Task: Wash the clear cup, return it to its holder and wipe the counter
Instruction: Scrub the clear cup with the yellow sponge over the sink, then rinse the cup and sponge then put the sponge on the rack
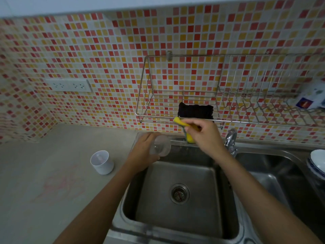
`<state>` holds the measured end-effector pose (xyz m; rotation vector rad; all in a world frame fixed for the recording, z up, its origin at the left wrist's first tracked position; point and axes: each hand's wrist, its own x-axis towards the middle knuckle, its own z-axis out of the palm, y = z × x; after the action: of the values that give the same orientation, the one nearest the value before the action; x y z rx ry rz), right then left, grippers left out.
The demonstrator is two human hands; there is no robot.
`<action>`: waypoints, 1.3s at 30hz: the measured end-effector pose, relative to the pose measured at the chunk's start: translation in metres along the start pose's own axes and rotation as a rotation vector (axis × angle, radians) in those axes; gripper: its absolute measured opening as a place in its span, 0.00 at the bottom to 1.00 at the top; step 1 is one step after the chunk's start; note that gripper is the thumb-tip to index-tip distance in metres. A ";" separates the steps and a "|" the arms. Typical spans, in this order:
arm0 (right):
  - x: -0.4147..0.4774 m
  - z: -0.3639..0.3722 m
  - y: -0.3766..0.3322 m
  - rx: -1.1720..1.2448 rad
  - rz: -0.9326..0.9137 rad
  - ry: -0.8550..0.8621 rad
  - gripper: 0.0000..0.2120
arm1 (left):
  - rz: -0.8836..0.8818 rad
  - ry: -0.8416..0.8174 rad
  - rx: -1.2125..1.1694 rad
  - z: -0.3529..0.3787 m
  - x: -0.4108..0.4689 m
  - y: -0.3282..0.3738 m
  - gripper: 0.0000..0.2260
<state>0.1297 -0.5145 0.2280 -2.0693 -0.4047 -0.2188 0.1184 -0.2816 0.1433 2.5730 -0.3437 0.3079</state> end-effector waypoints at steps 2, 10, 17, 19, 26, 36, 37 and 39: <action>0.018 -0.002 -0.013 0.102 -0.016 0.105 0.12 | -0.006 0.018 0.011 0.000 0.001 -0.003 0.37; 0.108 0.044 -0.010 0.002 0.036 0.151 0.06 | -0.064 0.043 -0.014 0.005 0.003 0.000 0.37; 0.133 0.077 0.012 -0.394 0.101 -0.024 0.12 | -0.100 0.056 -0.042 0.012 0.004 -0.004 0.36; 0.132 0.080 0.013 -0.473 0.129 -0.039 0.17 | -0.105 0.060 -0.043 0.013 0.004 -0.005 0.36; 0.077 0.055 0.004 -0.164 -0.151 0.130 0.11 | -0.102 0.042 -0.051 0.025 0.001 -0.009 0.37; -0.090 0.023 0.155 -0.183 0.197 0.218 0.15 | -0.117 -0.159 -0.174 0.090 0.004 0.008 0.36; -0.091 0.016 0.173 -0.196 0.301 0.238 0.16 | -0.118 -0.178 -0.184 0.096 0.007 0.017 0.36; -0.085 0.000 0.198 -0.179 0.466 0.267 0.20 | -0.077 -0.210 -0.205 0.110 0.015 0.035 0.35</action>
<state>0.1242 -0.6231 0.0419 -2.2063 0.2691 -0.2511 0.1388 -0.3708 0.0720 2.4128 -0.3317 -0.0263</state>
